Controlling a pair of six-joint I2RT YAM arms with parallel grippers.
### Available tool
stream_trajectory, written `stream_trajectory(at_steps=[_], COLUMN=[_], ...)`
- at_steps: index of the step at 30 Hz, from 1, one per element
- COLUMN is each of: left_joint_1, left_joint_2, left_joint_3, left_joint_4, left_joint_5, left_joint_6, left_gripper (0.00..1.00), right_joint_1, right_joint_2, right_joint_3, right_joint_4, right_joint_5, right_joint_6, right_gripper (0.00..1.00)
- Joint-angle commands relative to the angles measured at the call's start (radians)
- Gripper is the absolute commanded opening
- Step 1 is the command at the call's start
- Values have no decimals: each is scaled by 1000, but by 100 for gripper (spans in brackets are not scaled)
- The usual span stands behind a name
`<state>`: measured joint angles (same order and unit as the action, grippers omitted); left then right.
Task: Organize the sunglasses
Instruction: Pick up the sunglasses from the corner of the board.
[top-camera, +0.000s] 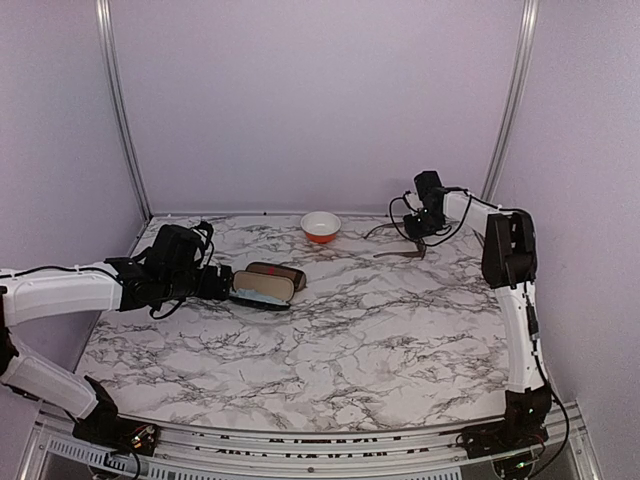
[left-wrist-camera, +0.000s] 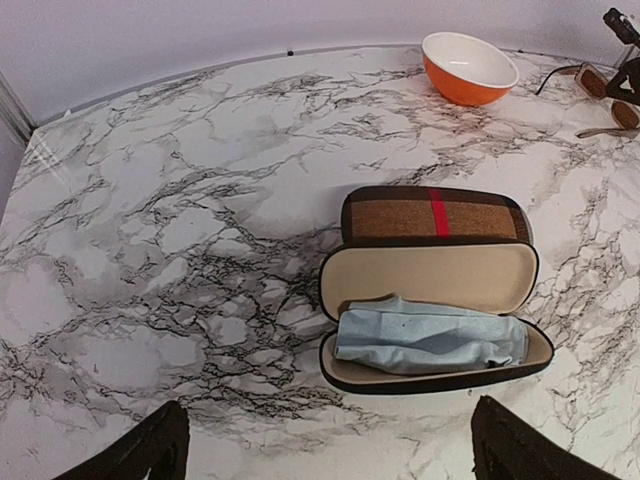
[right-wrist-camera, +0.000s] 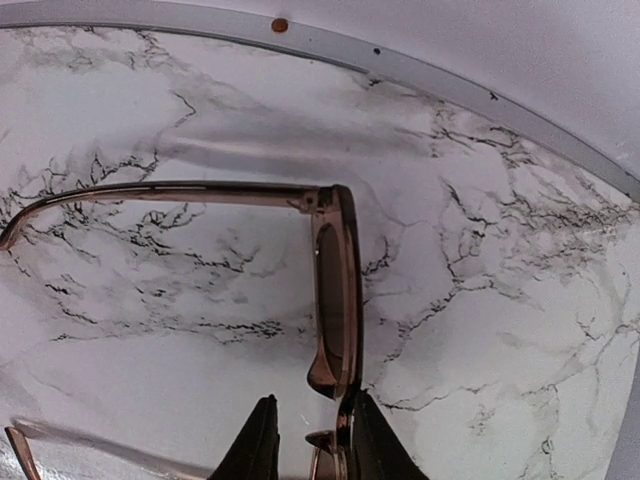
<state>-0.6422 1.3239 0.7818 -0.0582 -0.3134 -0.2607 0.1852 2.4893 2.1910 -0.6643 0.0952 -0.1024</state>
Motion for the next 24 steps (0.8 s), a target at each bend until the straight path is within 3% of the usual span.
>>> stream_trajectory(at_steps=[1, 6, 12, 17, 24], left_joint_1=[4, 4, 4, 4, 5], left_joint_2=[9, 6, 16, 20, 16], left_joint_3=[0, 0, 4, 7, -1], left_joint_4=[23, 24, 25, 25, 26], left_joint_5=[13, 8, 14, 22, 16], left_joint_6=[12, 14, 14, 14, 17], left_gripper=[99, 99, 99, 99, 99], right_joint_1=[-13, -18, -19, -18, -19], right_joint_2=[36, 42, 23, 56, 78], right_joint_3=[63, 69, 63, 83, 91], right_joint_4=[-45, -48, -11, -13, -5], right_joint_5=[-21, 3, -3, -8, 11], right_joint_6=[-4, -8, -8, -10, -15], right_gripper=[25, 31, 32, 29, 17])
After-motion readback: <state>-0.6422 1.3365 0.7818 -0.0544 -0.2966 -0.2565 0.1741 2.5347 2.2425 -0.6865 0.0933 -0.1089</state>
